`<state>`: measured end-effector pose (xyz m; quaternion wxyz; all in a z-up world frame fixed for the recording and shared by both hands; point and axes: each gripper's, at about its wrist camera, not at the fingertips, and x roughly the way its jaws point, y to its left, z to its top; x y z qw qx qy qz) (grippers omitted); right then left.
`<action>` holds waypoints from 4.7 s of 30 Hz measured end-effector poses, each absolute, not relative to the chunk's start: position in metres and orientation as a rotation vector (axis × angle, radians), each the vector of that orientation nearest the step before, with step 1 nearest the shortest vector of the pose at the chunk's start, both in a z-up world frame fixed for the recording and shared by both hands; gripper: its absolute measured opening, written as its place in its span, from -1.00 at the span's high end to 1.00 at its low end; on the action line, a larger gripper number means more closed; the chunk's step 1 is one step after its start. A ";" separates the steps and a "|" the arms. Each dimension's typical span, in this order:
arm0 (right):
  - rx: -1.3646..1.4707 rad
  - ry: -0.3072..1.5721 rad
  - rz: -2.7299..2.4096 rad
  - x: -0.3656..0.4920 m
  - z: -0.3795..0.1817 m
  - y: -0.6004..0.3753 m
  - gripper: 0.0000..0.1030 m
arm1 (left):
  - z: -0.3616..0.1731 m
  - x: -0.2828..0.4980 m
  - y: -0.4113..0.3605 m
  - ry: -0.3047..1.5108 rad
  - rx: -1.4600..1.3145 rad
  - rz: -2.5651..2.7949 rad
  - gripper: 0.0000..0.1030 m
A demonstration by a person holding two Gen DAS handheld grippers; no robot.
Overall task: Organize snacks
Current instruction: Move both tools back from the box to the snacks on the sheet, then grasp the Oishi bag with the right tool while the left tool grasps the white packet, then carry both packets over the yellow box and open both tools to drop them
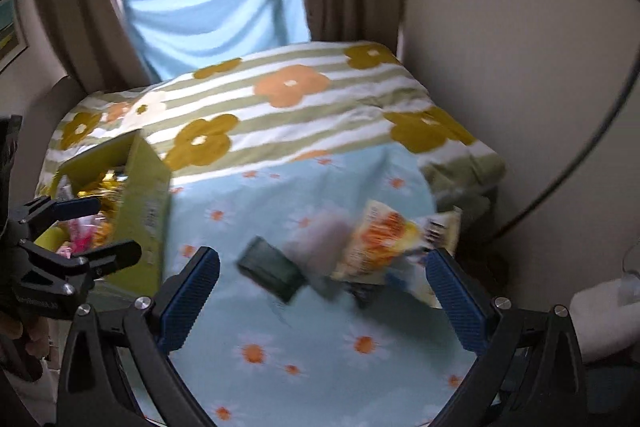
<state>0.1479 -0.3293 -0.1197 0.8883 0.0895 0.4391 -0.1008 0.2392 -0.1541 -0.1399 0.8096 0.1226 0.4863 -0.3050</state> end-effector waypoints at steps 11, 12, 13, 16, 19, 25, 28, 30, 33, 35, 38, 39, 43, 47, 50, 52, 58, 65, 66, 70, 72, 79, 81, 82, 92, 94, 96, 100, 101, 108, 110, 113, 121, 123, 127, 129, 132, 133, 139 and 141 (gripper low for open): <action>0.321 1.021 -0.183 0.154 -0.183 -0.412 -0.99 | -0.206 0.241 -0.246 1.159 0.307 -0.616 -0.99; 0.347 1.025 -0.171 0.155 -0.188 -0.417 -0.99 | -0.211 0.241 -0.250 1.165 0.310 -0.614 -0.99; 0.366 1.028 -0.168 0.157 -0.193 -0.421 -0.99 | -0.217 0.241 -0.253 1.173 0.316 -0.611 -0.99; 0.371 1.048 -0.169 0.164 -0.206 -0.425 -0.99 | -0.233 0.244 -0.262 1.209 0.334 -0.593 -0.99; 0.390 1.064 -0.157 0.171 -0.217 -0.426 -0.99 | -0.242 0.248 -0.266 1.234 0.337 -0.599 -0.99; 0.375 1.056 -0.186 0.187 -0.225 -0.425 -0.99 | -0.257 0.261 -0.276 1.236 0.384 -0.629 -0.99; 0.377 1.048 -0.195 0.193 -0.228 -0.425 -0.97 | -0.260 0.267 -0.283 1.230 0.415 -0.648 -0.99; 0.351 1.055 -0.207 0.196 -0.230 -0.423 -0.80 | -0.261 0.269 -0.287 1.227 0.430 -0.662 -0.99; 0.325 1.079 -0.225 0.199 -0.234 -0.419 -0.63 | -0.263 0.271 -0.291 1.231 0.440 -0.681 -0.99; 0.325 1.080 -0.235 0.199 -0.235 -0.419 -0.59 | -0.264 0.272 -0.292 1.237 0.445 -0.696 -0.99; 0.303 1.087 -0.248 0.198 -0.236 -0.417 -0.42 | -0.266 0.273 -0.291 1.243 0.459 -0.708 -0.99; 0.304 1.086 -0.249 0.198 -0.235 -0.417 -0.36 | -0.266 0.273 -0.290 1.245 0.460 -0.711 -0.99; 0.317 1.084 -0.253 0.196 -0.232 -0.416 -0.28 | -0.266 0.277 -0.290 1.248 0.466 -0.722 -0.99; 0.354 1.059 -0.256 0.194 -0.224 -0.423 -0.22 | -0.268 0.280 -0.296 1.248 0.480 -0.741 -0.99; 0.368 1.038 -0.267 0.193 -0.218 -0.431 -0.15 | -0.271 0.281 -0.303 1.247 0.499 -0.759 -0.99; 0.383 1.025 -0.278 0.192 -0.215 -0.437 -0.15 | -0.274 0.282 -0.308 1.249 0.505 -0.771 -0.99; 0.407 0.999 -0.290 0.192 -0.208 -0.447 -0.15 | -0.290 0.284 -0.325 1.257 0.543 -0.786 -0.99; 0.395 0.990 -0.285 0.192 -0.206 -0.448 -0.15 | -0.306 0.288 -0.336 1.252 0.590 -0.796 -0.95; 0.392 0.988 -0.284 0.192 -0.206 -0.448 -0.15 | -0.307 0.288 -0.337 1.251 0.593 -0.799 -0.87; 0.391 0.989 -0.279 0.192 -0.206 -0.449 -0.15 | -0.313 0.290 -0.341 1.251 0.630 -0.790 -0.63; 0.391 0.992 -0.275 0.193 -0.206 -0.448 -0.15 | -0.312 0.289 -0.342 1.243 0.635 -0.802 -0.51; 0.388 0.986 -0.256 0.191 -0.205 -0.446 -0.15 | -0.306 0.289 -0.343 1.242 0.621 -0.805 -0.17; 0.386 0.981 -0.250 0.190 -0.203 -0.447 -0.15 | -0.304 0.290 -0.342 1.253 0.607 -0.799 -0.17; 0.384 0.977 -0.247 0.189 -0.201 -0.447 -0.15 | -0.302 0.290 -0.342 1.257 0.592 -0.796 -0.16; 0.350 0.905 -0.186 0.186 -0.165 -0.446 -0.15 | -0.255 0.287 -0.324 1.196 0.485 -0.730 -0.16; 0.335 0.884 -0.163 0.187 -0.154 -0.444 -0.15 | -0.242 0.287 -0.318 1.182 0.452 -0.707 -0.16; 0.315 0.863 -0.133 0.188 -0.142 -0.439 -0.15 | -0.224 0.287 -0.306 1.162 0.404 -0.673 -0.16; 0.290 0.829 -0.057 0.195 -0.124 -0.426 -0.15 | -0.193 0.285 -0.276 1.130 0.315 -0.596 -0.16; 0.282 0.819 -0.035 0.199 -0.119 -0.421 -0.15 | -0.186 0.285 -0.267 1.123 0.296 -0.572 -0.16; 0.219 0.758 0.174 0.238 -0.092 -0.362 -0.14 | -0.134 0.281 -0.178 1.054 0.136 -0.360 -0.16; 0.205 0.745 0.242 0.249 -0.087 -0.336 -0.14 | -0.121 0.280 -0.145 1.026 0.111 -0.291 -0.16; 0.182 0.735 0.326 0.262 -0.083 -0.297 -0.14 | -0.110 0.282 -0.098 1.000 0.074 -0.205 -0.16; 0.141 0.738 0.441 0.280 -0.079 -0.193 -0.14 | -0.107 0.285 0.019 0.999 0.000 -0.097 -0.17; 0.143 0.747 0.446 0.283 -0.078 -0.170 -0.14 | -0.112 0.284 0.043 1.013 -0.009 -0.094 -0.16; 0.118 0.765 0.441 0.290 -0.081 -0.130 -0.14 | -0.130 0.287 0.083 1.053 -0.023 -0.083 -0.16; 0.116 0.776 0.438 0.291 -0.084 -0.117 -0.14 | -0.141 0.290 0.098 1.074 -0.025 -0.089 -0.17; 0.113 0.803 0.416 0.295 -0.094 -0.096 -0.14 | -0.154 0.292 0.111 1.108 -0.019 -0.112 -0.16; 0.114 0.811 0.407 0.296 -0.098 -0.092 -0.14 | -0.160 0.294 0.114 1.122 -0.013 -0.125 -0.16; 0.130 0.849 0.330 0.302 -0.113 -0.074 -0.14 | -0.185 0.306 0.126 1.166 0.021 -0.236 -0.22; 0.131 0.854 0.313 0.301 -0.113 -0.072 -0.14 | -0.185 0.306 0.127 1.161 0.034 -0.262 -0.62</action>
